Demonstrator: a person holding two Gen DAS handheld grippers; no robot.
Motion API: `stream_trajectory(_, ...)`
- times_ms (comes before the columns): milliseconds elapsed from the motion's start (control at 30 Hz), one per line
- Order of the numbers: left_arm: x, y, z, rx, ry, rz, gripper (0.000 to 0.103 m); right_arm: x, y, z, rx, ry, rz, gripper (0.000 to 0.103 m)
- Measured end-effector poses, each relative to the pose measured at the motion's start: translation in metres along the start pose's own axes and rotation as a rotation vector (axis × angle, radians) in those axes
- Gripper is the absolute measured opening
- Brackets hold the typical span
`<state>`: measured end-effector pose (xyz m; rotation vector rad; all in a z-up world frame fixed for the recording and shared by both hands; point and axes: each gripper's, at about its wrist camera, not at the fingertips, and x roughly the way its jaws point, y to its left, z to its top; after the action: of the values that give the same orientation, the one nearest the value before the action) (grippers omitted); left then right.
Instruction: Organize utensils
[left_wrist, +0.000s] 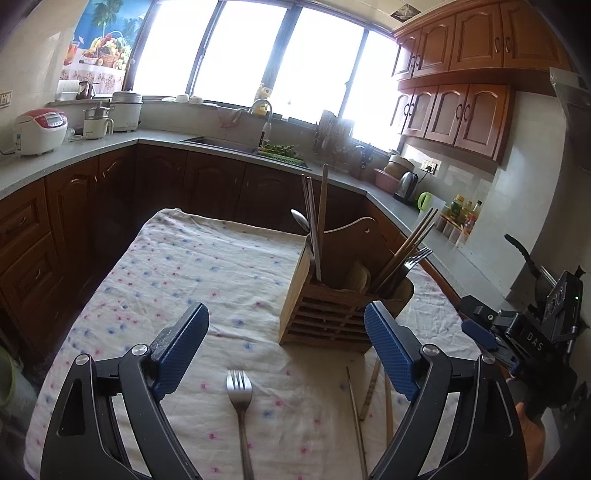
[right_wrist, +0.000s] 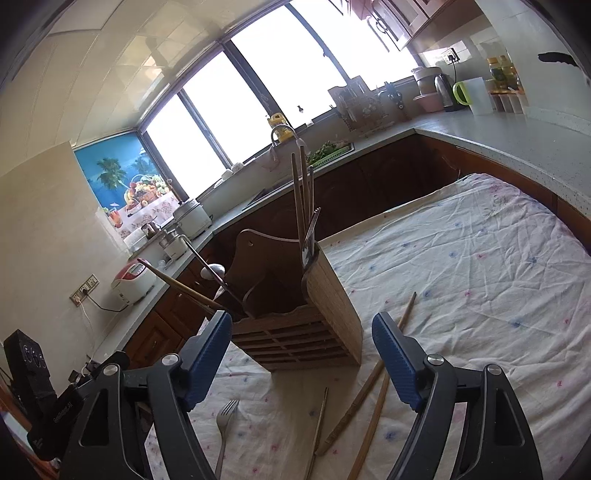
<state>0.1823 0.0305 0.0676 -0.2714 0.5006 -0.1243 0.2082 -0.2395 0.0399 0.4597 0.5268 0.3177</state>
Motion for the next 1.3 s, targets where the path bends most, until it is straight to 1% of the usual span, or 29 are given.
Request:
stream_trajectory(100,-0.009,0.004,-0.004,-0.017,0.0,-0.002,0.09,-0.011,0.006,-0.004,-0.006,-0.01,0.005,0.086)
stream_trajectory(300,-0.029,0.004,-0.009,-0.03,-0.005,0.001,0.091,-0.034,0.016,-0.01,-0.026,-0.034,0.016,0.087)
stream_trajectory(367,-0.037,0.004,-0.011,-0.04,-0.007,0.003,0.092,-0.045,0.021,-0.014,-0.039,-0.046,0.026,0.09)
stream_trajectory(433,-0.044,0.003,-0.015,-0.045,-0.01,-0.001,0.093,-0.056,0.028,-0.02,-0.065,-0.066,0.027,0.096)
stream_trajectory(533,-0.055,-0.001,-0.023,-0.026,-0.018,0.005,0.094,-0.07,0.036,-0.028,-0.105,-0.091,0.022,0.102)
stream_trajectory(600,-0.062,-0.001,-0.03,-0.02,-0.024,0.015,0.095,-0.079,0.04,-0.035,-0.134,-0.099,0.015,0.102)
stream_trajectory(667,-0.069,0.0,-0.04,-0.019,-0.03,0.027,0.1,-0.086,0.042,-0.044,-0.161,-0.112,-0.001,0.103)
stream_trajectory(767,-0.079,0.003,-0.057,-0.01,-0.05,0.046,0.1,-0.096,0.042,-0.063,-0.188,-0.136,-0.025,0.103)
stream_trajectory(833,-0.083,0.003,-0.066,0.015,-0.062,0.059,0.1,-0.1,0.043,-0.074,-0.212,-0.146,-0.042,0.103)
stream_trajectory(900,-0.087,0.002,-0.073,0.049,-0.064,0.084,0.101,-0.102,0.044,-0.084,-0.237,-0.146,-0.056,0.103)
stream_trajectory(933,-0.089,0.002,-0.076,0.063,-0.066,0.096,0.103,-0.103,0.043,-0.088,-0.245,-0.139,-0.059,0.103)
stream_trajectory(1000,-0.094,0.001,-0.079,0.083,-0.072,0.114,0.103,-0.106,0.043,-0.092,-0.251,-0.128,-0.067,0.103)
stream_trajectory(1100,-0.108,-0.002,-0.08,0.103,-0.095,0.11,0.103,-0.116,0.048,-0.091,-0.27,-0.132,-0.078,0.103)
stream_trajectory(1167,-0.119,-0.006,-0.078,0.128,-0.122,0.121,0.103,-0.127,0.055,-0.089,-0.308,-0.163,-0.097,0.103)
stream_trajectory(1300,-0.137,-0.014,-0.082,0.159,-0.204,0.128,0.103,-0.144,0.062,-0.096,-0.371,-0.211,-0.123,0.103)
